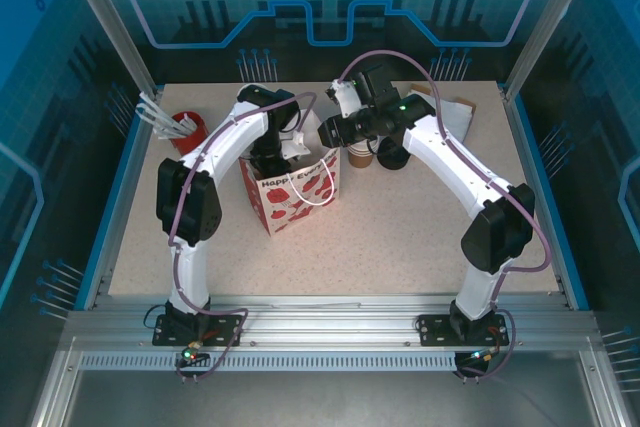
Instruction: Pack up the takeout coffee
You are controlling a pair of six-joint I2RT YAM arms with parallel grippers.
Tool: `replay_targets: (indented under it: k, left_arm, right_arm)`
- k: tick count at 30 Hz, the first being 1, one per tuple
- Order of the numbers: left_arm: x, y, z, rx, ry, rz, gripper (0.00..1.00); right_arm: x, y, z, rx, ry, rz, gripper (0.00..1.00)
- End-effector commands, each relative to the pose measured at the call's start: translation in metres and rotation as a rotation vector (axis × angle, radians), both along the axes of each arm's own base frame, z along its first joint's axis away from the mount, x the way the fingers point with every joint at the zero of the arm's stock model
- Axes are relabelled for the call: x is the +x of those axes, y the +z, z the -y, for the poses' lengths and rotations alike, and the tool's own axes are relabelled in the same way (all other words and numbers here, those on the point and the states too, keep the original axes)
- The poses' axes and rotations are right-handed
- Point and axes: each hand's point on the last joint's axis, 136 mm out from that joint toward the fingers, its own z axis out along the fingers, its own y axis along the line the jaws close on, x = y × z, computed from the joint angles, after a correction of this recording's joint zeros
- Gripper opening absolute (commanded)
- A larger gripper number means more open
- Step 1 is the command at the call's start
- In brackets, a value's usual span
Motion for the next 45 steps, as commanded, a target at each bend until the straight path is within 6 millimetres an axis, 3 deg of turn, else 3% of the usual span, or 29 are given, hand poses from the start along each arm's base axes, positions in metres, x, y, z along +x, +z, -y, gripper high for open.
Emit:
replay_targets:
  k: [1, 23, 39, 45]
  left_arm:
    - [0.027, -0.035, -0.005, 0.059, 0.014, 0.040, 0.51]
    - [0.035, -0.053, -0.008, 0.096, 0.039, 0.068, 0.51]
    - [0.018, 0.019, -0.008, 0.062, 0.030, 0.156, 0.52]
    - [0.012, 0.034, -0.010, 0.055, 0.025, 0.172, 0.52]
  right_arm:
    - [-0.003, -0.006, -0.004, 0.012, 0.009, -0.028, 0.42]
    - [-0.002, -0.006, -0.003, 0.008, 0.008, -0.026, 0.42]
    - [0.000, -0.003, -0.004, 0.004, 0.009, -0.023, 0.43]
    - [0.000, -0.003, -0.004, 0.004, 0.009, -0.023, 0.43]
